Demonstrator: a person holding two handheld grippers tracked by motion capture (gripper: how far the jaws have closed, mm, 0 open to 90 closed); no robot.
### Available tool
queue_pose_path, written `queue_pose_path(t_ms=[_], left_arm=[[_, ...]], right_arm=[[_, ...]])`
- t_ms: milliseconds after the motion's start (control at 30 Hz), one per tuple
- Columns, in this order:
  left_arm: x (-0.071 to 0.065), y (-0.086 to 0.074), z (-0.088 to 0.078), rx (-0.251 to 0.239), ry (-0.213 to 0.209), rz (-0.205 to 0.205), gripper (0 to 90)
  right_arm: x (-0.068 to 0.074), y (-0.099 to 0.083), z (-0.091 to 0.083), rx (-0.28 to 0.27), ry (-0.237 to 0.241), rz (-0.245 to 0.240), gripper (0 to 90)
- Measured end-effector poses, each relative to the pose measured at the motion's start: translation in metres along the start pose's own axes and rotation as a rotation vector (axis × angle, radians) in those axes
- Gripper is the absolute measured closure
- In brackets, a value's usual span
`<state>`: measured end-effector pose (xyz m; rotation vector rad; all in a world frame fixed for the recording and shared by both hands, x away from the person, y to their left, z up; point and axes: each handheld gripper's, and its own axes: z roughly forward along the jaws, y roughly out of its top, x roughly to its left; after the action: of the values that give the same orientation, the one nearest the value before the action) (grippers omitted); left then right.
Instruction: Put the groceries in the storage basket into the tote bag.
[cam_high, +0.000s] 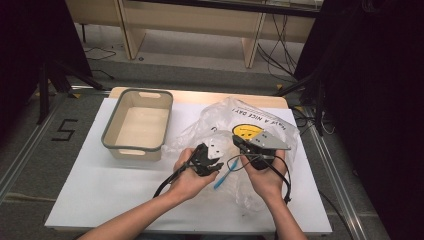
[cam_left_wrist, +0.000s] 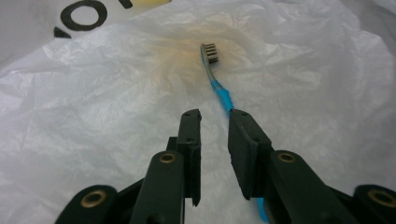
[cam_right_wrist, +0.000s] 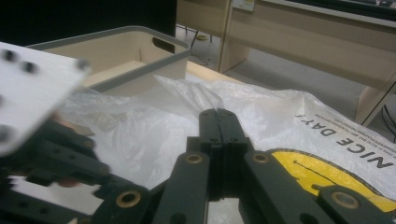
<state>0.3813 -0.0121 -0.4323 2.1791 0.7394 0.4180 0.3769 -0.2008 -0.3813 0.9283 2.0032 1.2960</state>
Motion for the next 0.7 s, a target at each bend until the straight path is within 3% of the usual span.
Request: queue_pose_path(t_ms=[200, 367, 700], left_arm=[[0.005, -0.016, -0.029, -0.009, 0.000, 0.007, 67.1], [0.016, -0.023, -0.050, -0.035, 0.015, -0.012, 62.1], [0.028, -0.039, -0.070, -0.043, 0.024, -0.063, 58.8]], right_arm=[[0.000, -0.001, 0.000, 0.004, 0.003, -0.002, 90.0], [0.001, -0.002, 0.000, 0.014, 0.009, -0.007, 90.0], [0.004, -0.007, -0.001, 0.048, 0.030, -0.012, 90.0]])
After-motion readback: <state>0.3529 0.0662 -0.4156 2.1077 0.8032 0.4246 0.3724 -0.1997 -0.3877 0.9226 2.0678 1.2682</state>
